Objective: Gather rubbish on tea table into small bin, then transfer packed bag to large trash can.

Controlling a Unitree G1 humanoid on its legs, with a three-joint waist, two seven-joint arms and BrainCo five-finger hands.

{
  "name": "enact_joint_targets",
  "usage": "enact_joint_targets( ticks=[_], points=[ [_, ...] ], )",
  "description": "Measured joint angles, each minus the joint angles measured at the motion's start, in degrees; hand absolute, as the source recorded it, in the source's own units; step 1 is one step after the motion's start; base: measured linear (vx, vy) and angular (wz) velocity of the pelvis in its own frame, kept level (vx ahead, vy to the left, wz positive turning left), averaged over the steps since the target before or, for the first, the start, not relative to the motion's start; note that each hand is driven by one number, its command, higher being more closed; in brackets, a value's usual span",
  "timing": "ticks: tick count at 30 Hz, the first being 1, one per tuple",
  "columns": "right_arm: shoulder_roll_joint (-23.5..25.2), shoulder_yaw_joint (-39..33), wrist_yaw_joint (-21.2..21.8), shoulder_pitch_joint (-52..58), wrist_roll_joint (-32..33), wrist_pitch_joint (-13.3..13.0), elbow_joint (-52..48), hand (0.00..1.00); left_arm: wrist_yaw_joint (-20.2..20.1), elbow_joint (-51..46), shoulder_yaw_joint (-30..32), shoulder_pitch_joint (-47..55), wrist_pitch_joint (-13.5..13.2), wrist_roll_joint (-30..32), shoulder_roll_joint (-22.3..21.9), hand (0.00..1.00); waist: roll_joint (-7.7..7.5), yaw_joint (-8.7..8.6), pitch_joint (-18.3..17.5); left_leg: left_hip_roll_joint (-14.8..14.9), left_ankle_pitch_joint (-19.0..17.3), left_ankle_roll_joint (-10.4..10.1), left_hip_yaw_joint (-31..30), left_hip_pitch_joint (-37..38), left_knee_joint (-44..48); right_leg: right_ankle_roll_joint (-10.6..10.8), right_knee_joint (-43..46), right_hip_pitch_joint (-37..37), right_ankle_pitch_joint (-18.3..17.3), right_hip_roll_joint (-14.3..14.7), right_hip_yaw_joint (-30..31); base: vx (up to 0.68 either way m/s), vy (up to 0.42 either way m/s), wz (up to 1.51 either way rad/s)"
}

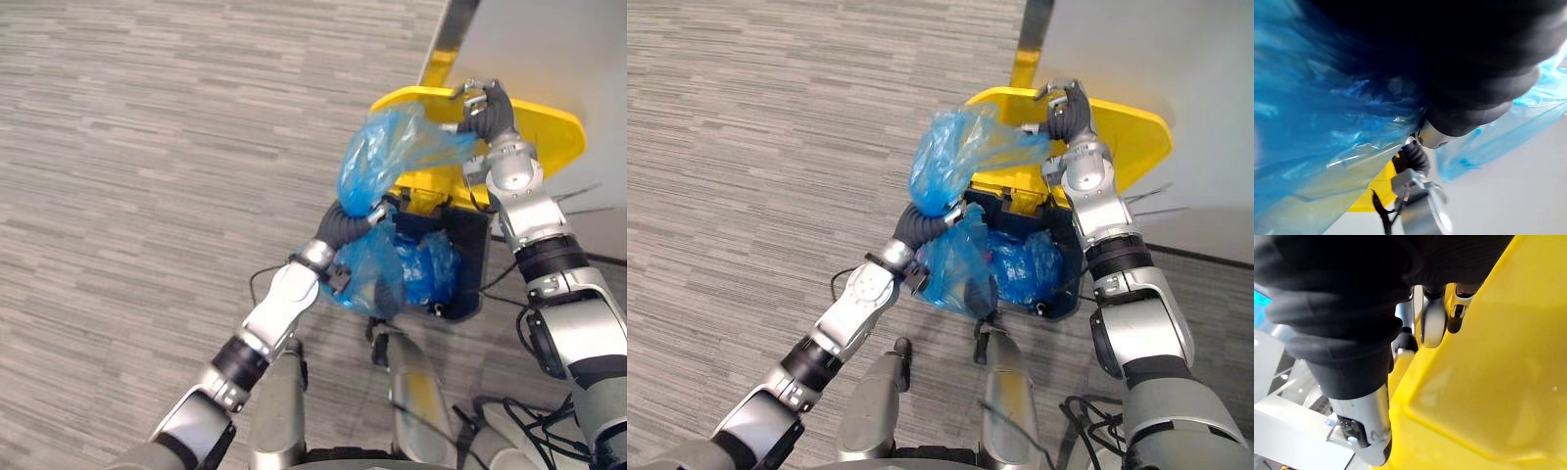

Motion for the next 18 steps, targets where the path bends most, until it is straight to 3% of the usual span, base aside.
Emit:
enact_joint_targets(
  ticks=[3,6,9,12,18],
  points=[
    [0.0,0.7,-0.4,-3.9,-0.1,-2.6,-3.1,0.00,1.0,8.4,0.1,-2.2,1.9,2.3,0.1,1.00,-1.05,-0.28,0.7,0.9,-1.4,0.4,3.3,-2.2,2.0,0.1,-1.0,-2.9,2.1,1.3,2.9,-0.01,0.025,-0.58],
    [-0.1,0.7,-2.2,-6.7,-0.1,-3.6,-4.4,0.00,0.9,17.5,0.4,-4.6,3.3,4.6,-0.3,1.00,-2.50,-0.89,1.6,1.7,-2.6,0.6,4.9,-5.2,4.3,-0.4,-1.8,-5.6,4.1,2.4,4.3,-0.01,0.023,-0.42],
    [-0.5,1.4,-2.7,-6.8,0.1,-4.1,-8.1,0.00,1.0,24.2,0.5,-9.1,4.0,8.3,-1.3,1.00,-2.71,-1.65,1.7,2.0,-3.1,0.9,5.5,-10.1,6.4,-0.5,-2.0,-9.9,5.2,2.6,4.9,0.00,0.019,-0.15],
    [0.0,4.1,-3.2,-6.7,0.2,-4.7,-14.9,0.00,1.1,26.5,3.1,-11.0,5.2,11.2,-2.0,1.00,-3.12,-1.62,2.1,4.1,-5.3,0.7,7.2,-14.9,10.8,-1.4,-1.9,-13.9,6.3,4.2,5.7,0.02,0.032,-0.41],
    [1.9,4.4,-4.7,-4.9,0.5,-6.3,-26.8,0.00,2.3,26.3,5.1,-13.6,6.5,13.4,-3.8,1.00,-3.35,-1.93,2.3,5.3,-7.9,1.4,8.4,-20.8,15.7,-2.6,1.9,-19.8,6.1,4.2,6.2,0.04,0.051,-0.14]
  ],
)
